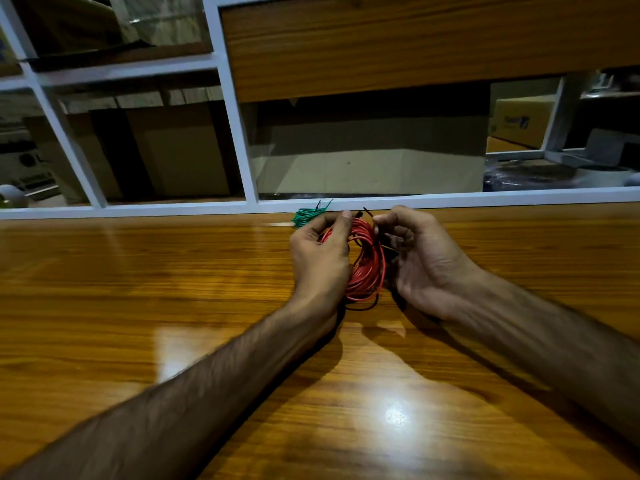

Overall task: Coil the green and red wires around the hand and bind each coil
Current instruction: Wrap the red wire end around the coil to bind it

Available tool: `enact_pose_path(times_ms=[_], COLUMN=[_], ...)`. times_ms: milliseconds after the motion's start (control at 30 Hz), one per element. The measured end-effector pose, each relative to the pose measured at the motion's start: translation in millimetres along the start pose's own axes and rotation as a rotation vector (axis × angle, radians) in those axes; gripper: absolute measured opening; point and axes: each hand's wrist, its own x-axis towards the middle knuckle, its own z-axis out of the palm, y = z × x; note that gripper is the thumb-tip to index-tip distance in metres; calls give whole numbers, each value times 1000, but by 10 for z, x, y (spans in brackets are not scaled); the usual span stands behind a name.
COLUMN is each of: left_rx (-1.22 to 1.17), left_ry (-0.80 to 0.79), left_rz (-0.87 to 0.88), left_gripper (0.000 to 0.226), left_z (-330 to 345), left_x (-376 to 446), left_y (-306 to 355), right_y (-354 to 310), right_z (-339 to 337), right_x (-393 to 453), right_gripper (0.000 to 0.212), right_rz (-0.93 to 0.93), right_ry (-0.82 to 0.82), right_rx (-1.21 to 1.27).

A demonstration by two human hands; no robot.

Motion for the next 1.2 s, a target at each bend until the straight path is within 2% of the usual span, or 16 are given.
enact_pose_path(times_ms=[467, 767, 1200], left_rx=[-32, -1, 35], left_ry=[-32, -19, -17], left_rz=[-10, 3, 28], left_gripper=[14, 16, 18], left_z=[-8, -10, -6], left_x=[-1, -23, -23], left_y=[-17, 4, 11], right_y=[0, -14, 1], right_z=[-25, -10, -31], right_x=[15, 0, 12], right_gripper=[10, 14, 9], right_rz=[36, 47, 46], right_ry=[69, 61, 63], right_rx=[-51, -40, -55])
